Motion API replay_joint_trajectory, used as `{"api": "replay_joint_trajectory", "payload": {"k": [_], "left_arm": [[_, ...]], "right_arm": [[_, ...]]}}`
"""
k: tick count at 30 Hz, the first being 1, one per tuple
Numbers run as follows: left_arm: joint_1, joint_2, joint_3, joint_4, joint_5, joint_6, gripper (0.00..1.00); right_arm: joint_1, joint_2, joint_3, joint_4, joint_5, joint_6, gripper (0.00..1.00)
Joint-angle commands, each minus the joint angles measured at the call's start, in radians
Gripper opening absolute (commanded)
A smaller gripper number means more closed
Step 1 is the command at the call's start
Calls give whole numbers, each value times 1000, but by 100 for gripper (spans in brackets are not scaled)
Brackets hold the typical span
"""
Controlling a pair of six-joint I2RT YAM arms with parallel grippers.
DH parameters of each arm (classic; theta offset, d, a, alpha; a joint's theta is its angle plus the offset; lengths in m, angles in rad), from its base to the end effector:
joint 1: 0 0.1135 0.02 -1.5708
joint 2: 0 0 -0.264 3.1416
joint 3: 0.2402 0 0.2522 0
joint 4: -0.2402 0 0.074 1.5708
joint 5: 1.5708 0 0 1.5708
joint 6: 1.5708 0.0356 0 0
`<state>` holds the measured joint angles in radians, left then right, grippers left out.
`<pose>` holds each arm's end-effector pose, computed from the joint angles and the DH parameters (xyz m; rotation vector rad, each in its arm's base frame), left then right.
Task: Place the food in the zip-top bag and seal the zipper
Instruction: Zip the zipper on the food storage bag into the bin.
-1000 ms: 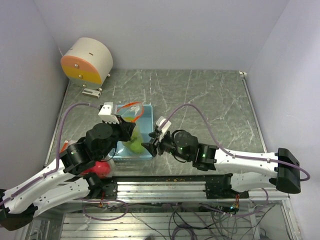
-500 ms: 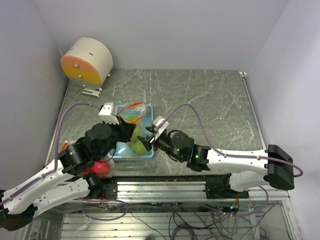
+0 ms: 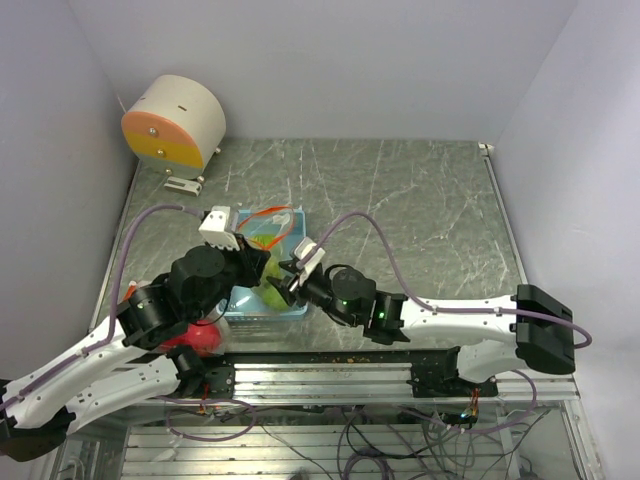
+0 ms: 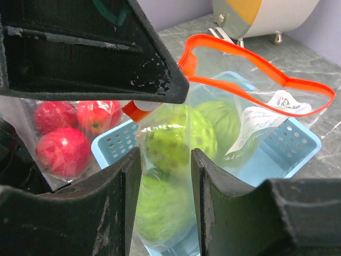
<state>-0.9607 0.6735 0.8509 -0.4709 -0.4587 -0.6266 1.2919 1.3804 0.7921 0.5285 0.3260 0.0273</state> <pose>0.0963 -0.1103 0.3498 -0.0086 1.8885 -0.6803 0.0976 0.2993 0.2803 -0.7738 1.4914 0.7426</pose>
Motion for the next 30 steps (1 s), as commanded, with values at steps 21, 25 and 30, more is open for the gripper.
{"api": "replay_joint_trajectory", "payload": {"k": [21, 25, 30], "left_arm": [[5, -222, 31, -88, 431, 560, 7], [5, -141, 95, -116, 383, 609, 7], [4, -50, 158, -137, 365, 709, 7]], "right_arm": [[-401, -118, 412, -613, -1154, -547, 64], [-411, -40, 502, -747, -1204, -614, 64], [-413, -17, 473, -714, -1213, -616, 66]]}}
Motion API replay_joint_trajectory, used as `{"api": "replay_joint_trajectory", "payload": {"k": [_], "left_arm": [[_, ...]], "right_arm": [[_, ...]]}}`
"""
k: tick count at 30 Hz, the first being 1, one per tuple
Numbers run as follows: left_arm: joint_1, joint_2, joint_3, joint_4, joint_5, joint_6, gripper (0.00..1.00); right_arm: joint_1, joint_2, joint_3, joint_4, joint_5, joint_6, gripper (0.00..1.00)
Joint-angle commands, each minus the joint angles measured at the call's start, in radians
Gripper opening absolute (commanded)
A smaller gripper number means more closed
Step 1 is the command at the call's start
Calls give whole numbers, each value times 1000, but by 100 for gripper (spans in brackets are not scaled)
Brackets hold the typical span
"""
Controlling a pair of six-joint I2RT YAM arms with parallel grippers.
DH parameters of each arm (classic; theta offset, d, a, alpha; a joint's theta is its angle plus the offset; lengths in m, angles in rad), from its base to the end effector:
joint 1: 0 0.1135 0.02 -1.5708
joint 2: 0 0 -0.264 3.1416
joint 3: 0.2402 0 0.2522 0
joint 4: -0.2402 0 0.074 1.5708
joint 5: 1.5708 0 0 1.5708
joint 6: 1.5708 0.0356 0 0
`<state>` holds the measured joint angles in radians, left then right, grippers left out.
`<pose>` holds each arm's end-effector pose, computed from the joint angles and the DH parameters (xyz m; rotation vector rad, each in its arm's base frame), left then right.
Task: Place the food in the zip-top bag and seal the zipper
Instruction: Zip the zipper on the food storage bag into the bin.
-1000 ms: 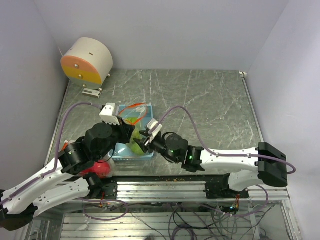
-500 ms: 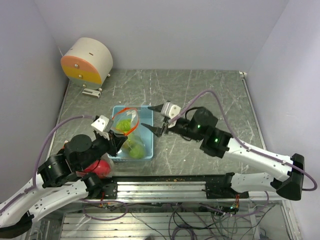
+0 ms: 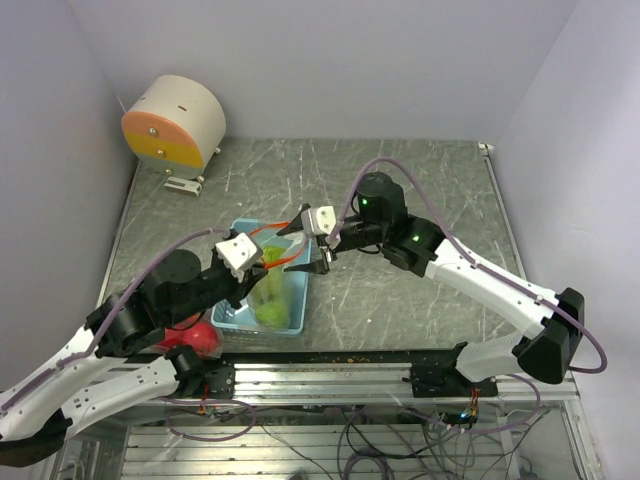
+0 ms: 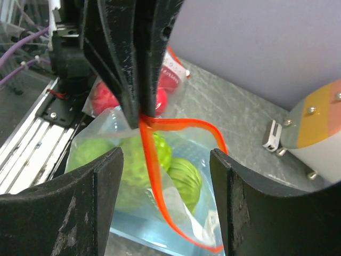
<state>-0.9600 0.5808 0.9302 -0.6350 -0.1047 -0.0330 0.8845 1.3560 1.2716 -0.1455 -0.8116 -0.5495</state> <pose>0.0684 -0.0912 0.3678 0.7809 1.7287 -0.5886 0.1757 0.2552 0.3881 -1.5834 0.9180 0.9630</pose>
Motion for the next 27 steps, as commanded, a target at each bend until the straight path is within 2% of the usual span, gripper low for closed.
{"api": "replay_joint_trajectory", "payload": {"k": [1, 7, 13, 19, 24, 27], "left_arm": [[4, 58, 92, 25, 4, 132, 7], [4, 140, 150, -31, -48, 219, 7], [4, 171, 125, -53, 35, 290, 7], [4, 140, 114, -51, 86, 330, 7], [4, 91, 108, -38, 139, 357, 7], [4, 72, 88, -21, 152, 358, 7]], "right_arm": [[-5, 9, -13, -35, -80, -43, 66], [-6, 22, -20, -45, -102, -69, 67], [-7, 93, 6, -86, -97, -116, 67], [-31, 204, 83, -202, -196, -198, 67], [-70, 228, 41, -67, -275, -114, 66], [-76, 257, 64, -75, -329, -108, 60]]}}
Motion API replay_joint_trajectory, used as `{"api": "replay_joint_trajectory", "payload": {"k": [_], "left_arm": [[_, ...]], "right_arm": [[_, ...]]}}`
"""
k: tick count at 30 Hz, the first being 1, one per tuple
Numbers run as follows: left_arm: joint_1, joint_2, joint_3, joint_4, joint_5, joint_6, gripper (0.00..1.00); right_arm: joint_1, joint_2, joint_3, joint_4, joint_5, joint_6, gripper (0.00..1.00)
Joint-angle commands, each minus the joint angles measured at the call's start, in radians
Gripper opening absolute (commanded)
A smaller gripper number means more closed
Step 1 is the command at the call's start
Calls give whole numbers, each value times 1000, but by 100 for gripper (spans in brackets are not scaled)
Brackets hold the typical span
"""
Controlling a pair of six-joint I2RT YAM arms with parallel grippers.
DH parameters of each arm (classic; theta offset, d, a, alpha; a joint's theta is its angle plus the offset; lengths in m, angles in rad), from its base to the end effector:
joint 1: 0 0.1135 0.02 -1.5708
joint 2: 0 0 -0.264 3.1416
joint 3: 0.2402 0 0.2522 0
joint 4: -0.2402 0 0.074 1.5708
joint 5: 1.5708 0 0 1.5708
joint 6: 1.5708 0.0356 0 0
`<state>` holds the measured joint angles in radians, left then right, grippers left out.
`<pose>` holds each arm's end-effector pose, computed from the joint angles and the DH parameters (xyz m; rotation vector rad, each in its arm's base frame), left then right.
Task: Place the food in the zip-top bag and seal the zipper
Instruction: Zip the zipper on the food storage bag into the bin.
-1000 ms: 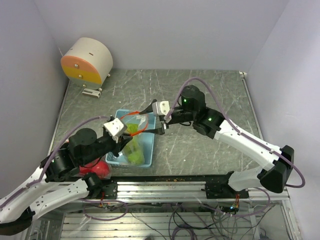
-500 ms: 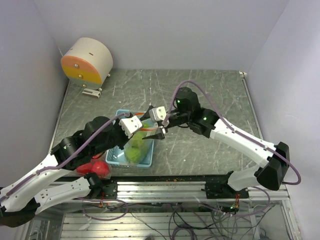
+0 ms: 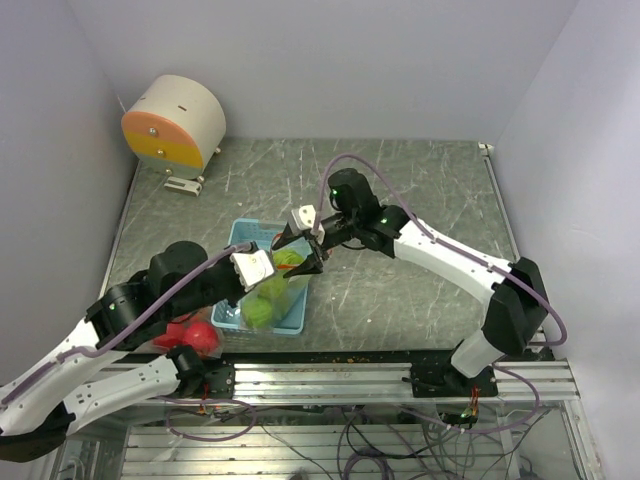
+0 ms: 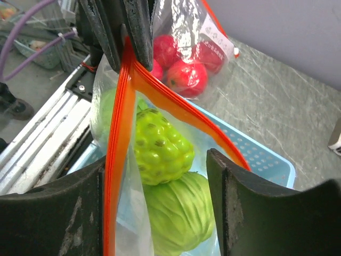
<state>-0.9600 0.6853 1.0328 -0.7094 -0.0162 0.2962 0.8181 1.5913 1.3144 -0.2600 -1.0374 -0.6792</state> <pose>0.0739 -0.1045 0.3816 1.1407 1.5894 -0.4253 0.2214 0.2812 0.3211 -1.7555 0.9781 1.1639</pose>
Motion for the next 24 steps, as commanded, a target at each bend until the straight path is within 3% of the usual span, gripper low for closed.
{"api": "replay_joint_trajectory", "payload": {"k": [1, 10, 15, 17, 19, 24], "left_arm": [[4, -36, -23, 60, 62, 28, 7], [3, 12, -19, 77, 71, 37, 7], [3, 12, -3, 88, 39, 29, 7], [4, 0, -7, 98, 26, 22, 7], [3, -16, -11, 110, 6, 11, 9], [4, -70, -18, 114, -97, -26, 17]], "right_arm": [[-9, 33, 33, 30, -128, 19, 59], [-2, 62, 13, 162, -256, 182, 38], [3, 29, -59, 325, -245, 338, 16], [3, -2, -109, 444, -206, 439, 0], [3, -28, -159, 555, -137, 541, 0], [2, -71, -213, 640, 6, 659, 0]]}}
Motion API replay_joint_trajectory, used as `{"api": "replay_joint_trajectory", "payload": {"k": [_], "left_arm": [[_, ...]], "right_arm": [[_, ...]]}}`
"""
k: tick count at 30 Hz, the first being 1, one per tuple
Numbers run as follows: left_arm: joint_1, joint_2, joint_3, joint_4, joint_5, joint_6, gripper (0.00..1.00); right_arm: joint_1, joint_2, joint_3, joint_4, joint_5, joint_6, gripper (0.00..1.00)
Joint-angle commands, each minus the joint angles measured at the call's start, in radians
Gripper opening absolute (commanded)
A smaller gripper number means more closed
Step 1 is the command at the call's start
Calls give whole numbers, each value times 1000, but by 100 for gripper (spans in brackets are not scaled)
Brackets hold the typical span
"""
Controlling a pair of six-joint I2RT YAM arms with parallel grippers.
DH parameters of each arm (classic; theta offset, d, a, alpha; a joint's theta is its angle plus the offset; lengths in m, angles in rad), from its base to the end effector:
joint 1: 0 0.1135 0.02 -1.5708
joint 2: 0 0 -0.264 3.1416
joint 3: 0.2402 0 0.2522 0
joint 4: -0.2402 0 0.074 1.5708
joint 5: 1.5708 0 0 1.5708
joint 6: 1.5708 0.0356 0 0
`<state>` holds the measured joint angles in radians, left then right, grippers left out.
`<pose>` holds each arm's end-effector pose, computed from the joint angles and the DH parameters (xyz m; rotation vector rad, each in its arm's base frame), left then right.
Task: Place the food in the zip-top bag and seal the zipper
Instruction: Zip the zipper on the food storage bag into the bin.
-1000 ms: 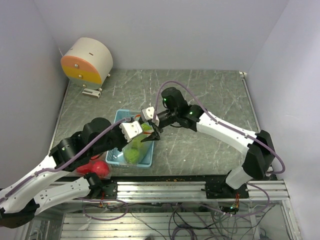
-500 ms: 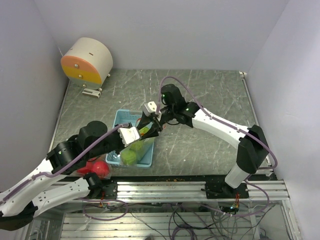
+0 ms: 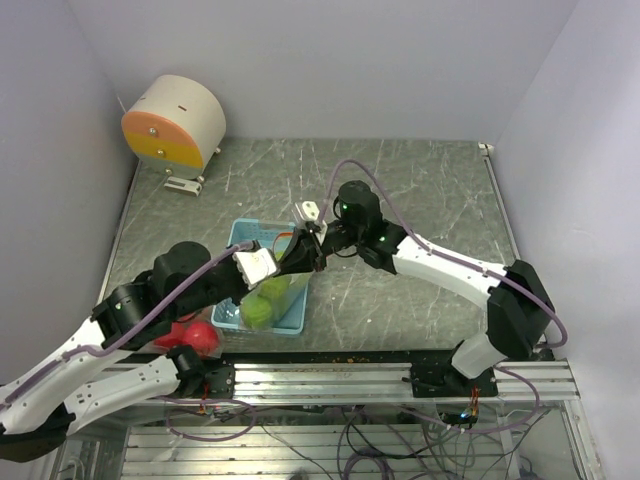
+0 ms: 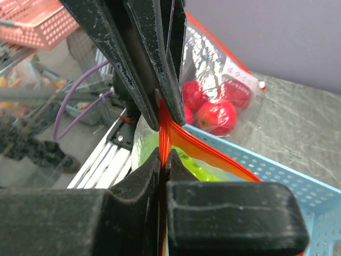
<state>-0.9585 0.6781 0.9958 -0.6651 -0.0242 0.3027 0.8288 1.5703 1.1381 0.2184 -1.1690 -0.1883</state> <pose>0.0762 -0.1070 0.3753 1.1308 1.5768 -0.4161 0.2146 0.2826 0.3107 -1.5935 1.0265 1.4747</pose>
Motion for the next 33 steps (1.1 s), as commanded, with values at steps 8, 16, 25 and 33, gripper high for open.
{"api": "replay_joint_trajectory", "payload": {"k": [8, 16, 25, 33], "left_arm": [[2, -151, 15, 29, -178, -91, 99], [2, -232, -47, 38, -68, -152, 99], [3, -122, -128, 116, -43, -197, 89], [2, -108, -200, 270, -133, -220, 83]], "right_arm": [[-22, -91, -130, 347, 272, 351, 0], [-25, -134, -182, 429, 207, 393, 0], [-24, -160, -211, 468, 112, 388, 0], [-16, -194, -240, 463, 33, 347, 0]]}}
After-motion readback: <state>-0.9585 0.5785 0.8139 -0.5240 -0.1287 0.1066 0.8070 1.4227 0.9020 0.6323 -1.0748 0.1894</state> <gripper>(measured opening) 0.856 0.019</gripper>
